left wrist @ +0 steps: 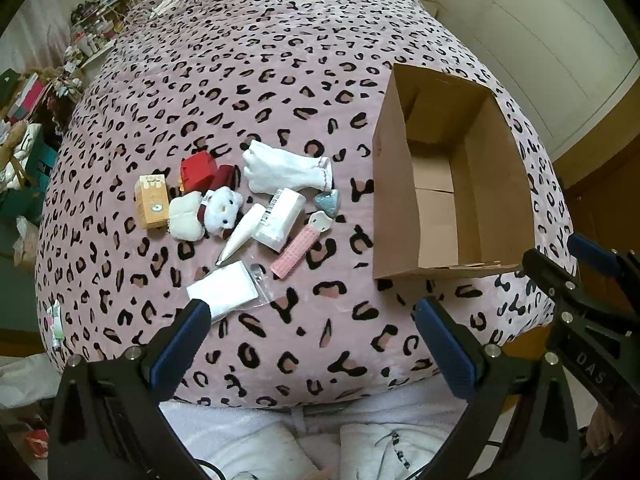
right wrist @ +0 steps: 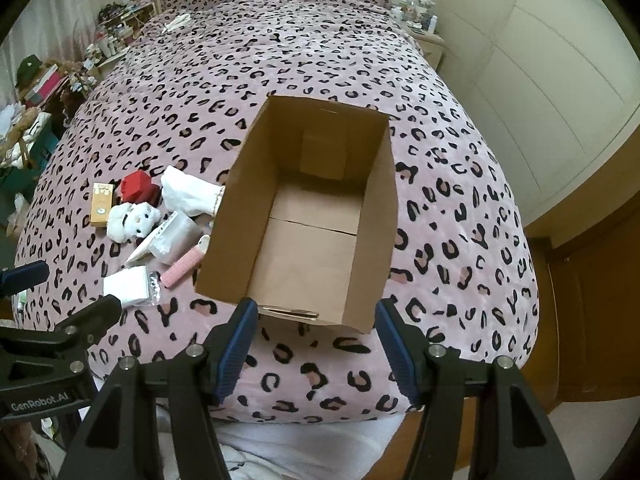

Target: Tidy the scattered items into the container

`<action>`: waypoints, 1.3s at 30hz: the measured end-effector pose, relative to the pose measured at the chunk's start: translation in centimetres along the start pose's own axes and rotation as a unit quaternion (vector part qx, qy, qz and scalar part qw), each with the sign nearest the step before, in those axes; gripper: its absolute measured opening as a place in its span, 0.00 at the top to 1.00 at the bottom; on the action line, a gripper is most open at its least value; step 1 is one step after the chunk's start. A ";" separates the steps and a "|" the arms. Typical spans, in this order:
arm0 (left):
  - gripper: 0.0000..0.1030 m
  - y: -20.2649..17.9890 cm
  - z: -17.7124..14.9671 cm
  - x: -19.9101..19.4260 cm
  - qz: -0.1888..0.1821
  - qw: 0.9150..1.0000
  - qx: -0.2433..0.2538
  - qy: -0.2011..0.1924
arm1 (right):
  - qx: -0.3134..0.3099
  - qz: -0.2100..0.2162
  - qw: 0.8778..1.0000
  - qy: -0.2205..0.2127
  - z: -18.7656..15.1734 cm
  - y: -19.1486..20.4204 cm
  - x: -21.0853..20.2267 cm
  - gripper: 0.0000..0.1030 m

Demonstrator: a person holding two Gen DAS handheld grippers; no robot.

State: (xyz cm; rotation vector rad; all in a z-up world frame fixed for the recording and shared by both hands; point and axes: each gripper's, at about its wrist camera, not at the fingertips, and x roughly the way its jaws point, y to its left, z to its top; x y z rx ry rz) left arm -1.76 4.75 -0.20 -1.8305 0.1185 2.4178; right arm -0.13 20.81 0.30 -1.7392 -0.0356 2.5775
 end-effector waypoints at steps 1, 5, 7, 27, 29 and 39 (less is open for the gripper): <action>0.00 0.2 -0.1 0.0 0.000 1.000 -0.002 0.000 | -0.001 0.000 1.000 0.000 0.0 0.2 0.0 0.39; 0.00 1.0 -0.1 -0.1 -0.001 1.000 -0.008 0.001 | -0.008 0.001 1.000 0.000 0.1 0.7 -0.1 0.39; 0.00 1.4 -0.3 0.0 -0.002 1.000 -0.011 0.002 | -0.011 0.001 1.000 0.000 0.2 1.1 -0.1 0.39; 0.00 6.7 -1.4 0.1 -0.001 0.999 -0.044 0.001 | -0.056 0.019 0.998 -0.006 1.2 6.4 -0.5 0.39; 0.00 7.5 -1.5 0.1 0.001 0.999 -0.049 0.001 | -0.067 0.018 0.998 -0.008 1.5 7.3 -0.5 0.39; 0.00 12.2 -2.0 1.2 0.012 0.996 -0.086 0.004 | -0.095 0.049 0.994 -0.005 2.6 11.5 0.3 0.39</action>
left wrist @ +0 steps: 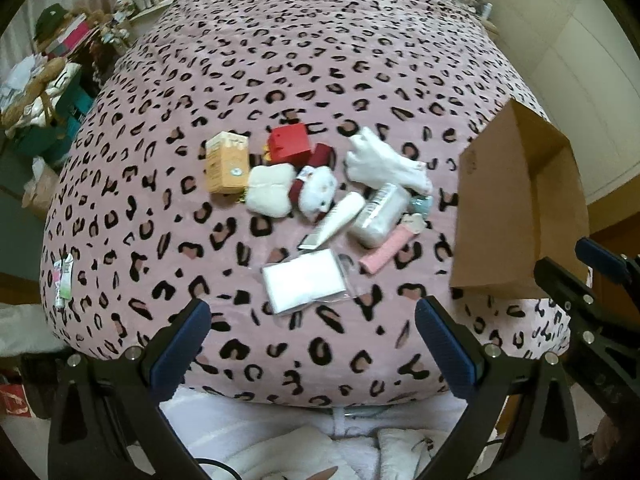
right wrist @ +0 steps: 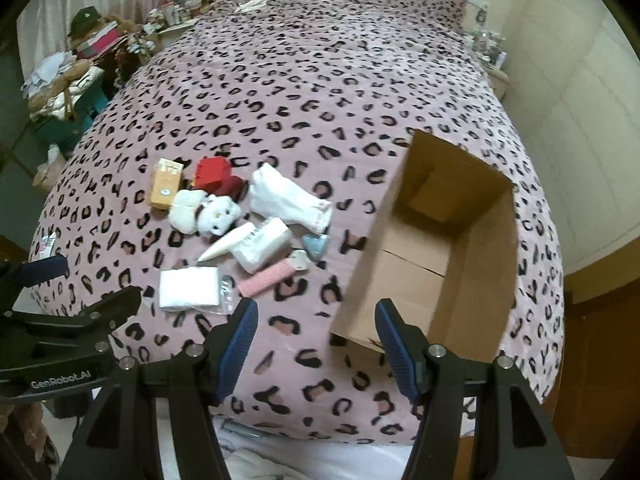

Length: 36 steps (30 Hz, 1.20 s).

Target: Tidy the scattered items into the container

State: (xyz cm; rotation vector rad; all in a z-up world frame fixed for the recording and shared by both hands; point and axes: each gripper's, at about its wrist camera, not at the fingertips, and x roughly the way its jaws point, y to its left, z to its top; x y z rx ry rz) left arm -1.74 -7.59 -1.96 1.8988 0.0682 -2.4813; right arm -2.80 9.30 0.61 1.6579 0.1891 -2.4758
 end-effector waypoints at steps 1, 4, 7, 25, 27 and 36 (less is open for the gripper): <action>0.00 0.4 0.0 0.2 0.001 1.000 -0.001 0.001 | -0.001 0.003 1.000 0.001 0.2 0.4 0.2 0.39; 0.00 1.4 0.0 0.9 -0.001 1.000 -0.002 -0.001 | 0.000 0.017 1.000 0.002 0.8 1.2 0.8 0.39; 0.00 2.2 0.1 1.8 0.007 1.000 -0.004 -0.005 | 0.002 0.025 1.000 0.007 1.5 1.9 1.8 0.39; 0.05 4.5 -1.1 13.2 -0.013 1.000 0.019 0.004 | 0.095 0.078 0.985 0.121 5.6 3.4 15.1 0.39; 0.13 4.4 -1.0 14.5 -0.028 0.999 0.024 0.010 | 0.105 0.073 0.983 0.134 5.9 3.4 16.8 0.39; 0.22 3.5 -1.3 19.0 -0.066 0.996 0.048 0.033 | 0.133 0.062 0.975 0.169 6.4 3.4 22.0 0.39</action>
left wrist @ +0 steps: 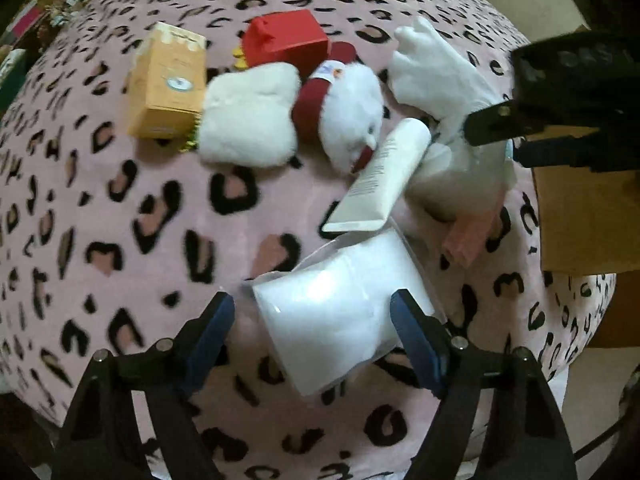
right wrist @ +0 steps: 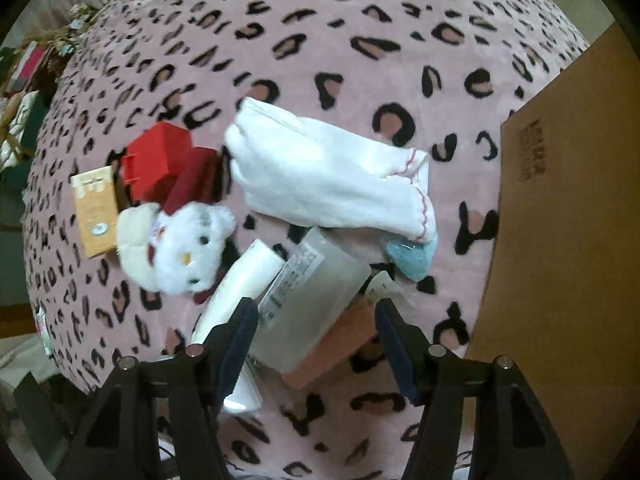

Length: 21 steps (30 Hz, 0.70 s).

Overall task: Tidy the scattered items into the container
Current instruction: 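Grasp the white packet in clear bag with left tool while right tool grasps clear plastic bottle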

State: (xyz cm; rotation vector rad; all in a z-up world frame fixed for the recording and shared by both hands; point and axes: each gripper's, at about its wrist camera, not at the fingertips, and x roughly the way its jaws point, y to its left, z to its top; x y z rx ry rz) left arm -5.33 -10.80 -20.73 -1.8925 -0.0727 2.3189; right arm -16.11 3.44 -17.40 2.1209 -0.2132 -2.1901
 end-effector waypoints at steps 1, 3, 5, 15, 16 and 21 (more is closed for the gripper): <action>0.22 0.0 0.1 0.2 -0.004 1.000 0.000 0.001 | 0.005 0.008 1.000 0.003 0.2 -0.1 0.4 0.39; 0.21 0.1 0.2 0.8 -0.022 1.000 -0.006 0.006 | 0.012 0.020 1.000 0.006 0.4 -0.1 0.8 0.39; 0.21 0.1 0.4 1.3 -0.036 0.999 -0.016 0.008 | 0.010 0.019 1.000 0.008 0.7 0.1 1.0 0.39; 0.36 -1.1 0.7 2.5 -0.050 0.998 -0.021 -0.010 | 0.033 0.025 0.999 0.023 1.1 0.1 2.6 0.31; 0.38 -1.0 0.7 2.5 -0.053 0.998 -0.025 -0.012 | 0.038 0.020 0.999 0.026 1.1 0.0 3.0 0.31; 0.46 -0.3 0.8 2.2 -0.075 0.996 -0.040 -0.016 | 0.045 -0.006 0.999 0.006 1.3 -0.4 3.9 0.31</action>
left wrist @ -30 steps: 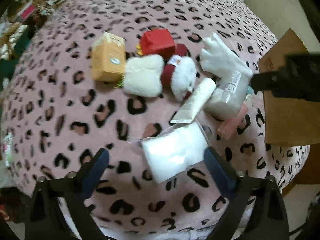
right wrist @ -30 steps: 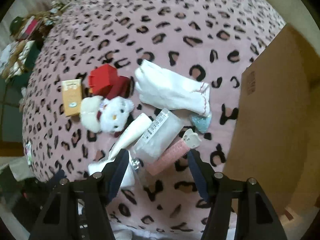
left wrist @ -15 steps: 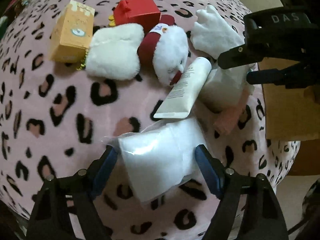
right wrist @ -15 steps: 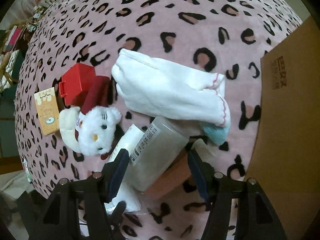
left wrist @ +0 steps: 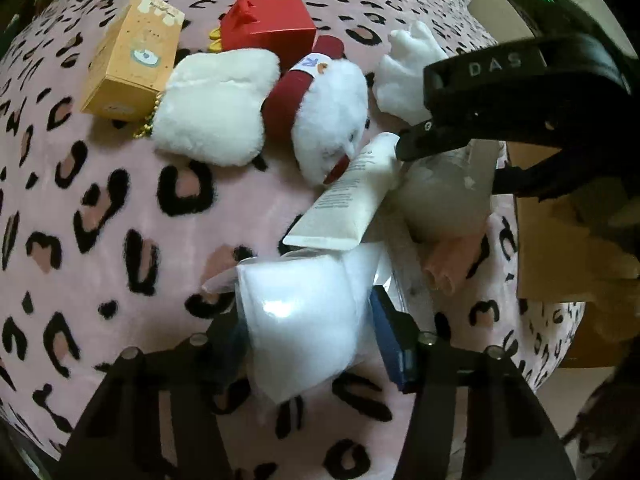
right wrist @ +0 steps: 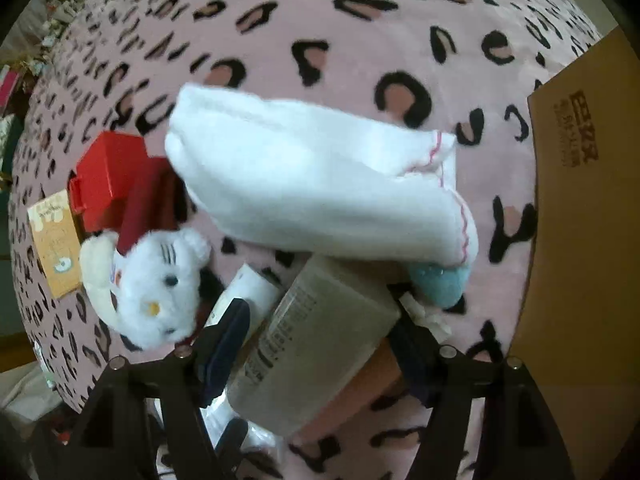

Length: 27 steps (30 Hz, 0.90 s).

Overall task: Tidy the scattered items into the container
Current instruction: 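Grasp the white packet in clear bag with left tool while right tool grasps clear plastic bottle, then lift the white packet with left tool while right tool lifts the bottle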

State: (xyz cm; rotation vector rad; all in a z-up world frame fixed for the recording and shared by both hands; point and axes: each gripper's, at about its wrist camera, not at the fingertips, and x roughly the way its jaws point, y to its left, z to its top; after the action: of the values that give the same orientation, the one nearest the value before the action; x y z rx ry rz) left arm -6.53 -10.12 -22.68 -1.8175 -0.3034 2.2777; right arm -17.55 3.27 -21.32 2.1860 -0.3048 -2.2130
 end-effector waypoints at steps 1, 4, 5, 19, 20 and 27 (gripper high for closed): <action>0.47 0.0 0.0 -0.1 -0.002 1.000 -0.001 -0.001 | -0.002 -0.005 1.000 -0.008 -0.1 0.0 -0.2 0.32; 0.48 -0.3 0.0 -0.3 -0.002 1.000 0.002 -0.004 | -0.010 -0.007 1.000 -0.018 -0.4 -0.2 -0.5 0.44; 0.48 -0.4 0.0 -0.4 -0.001 1.000 0.004 -0.004 | -0.011 -0.002 1.000 -0.020 -0.6 -0.4 -0.6 0.47; 0.49 0.3 0.4 -2.5 0.028 0.999 -0.009 -0.014 | -0.028 0.023 0.998 -0.044 -2.3 -0.9 -3.4 0.56; 0.49 0.5 0.4 -2.7 0.029 0.999 -0.011 -0.016 | -0.030 0.025 0.998 -0.046 -2.4 -0.8 -3.6 0.57; 0.49 1.9 0.2 -4.2 0.042 0.998 -0.029 -0.028 | -0.047 0.024 0.998 -0.045 -3.2 0.4 -3.9 0.58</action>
State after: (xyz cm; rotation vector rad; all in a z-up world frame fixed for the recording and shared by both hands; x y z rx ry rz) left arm -5.87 -13.20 -19.27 -1.8284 -0.3130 2.4046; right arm -14.33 3.05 -17.37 2.0157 -0.2465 -2.2540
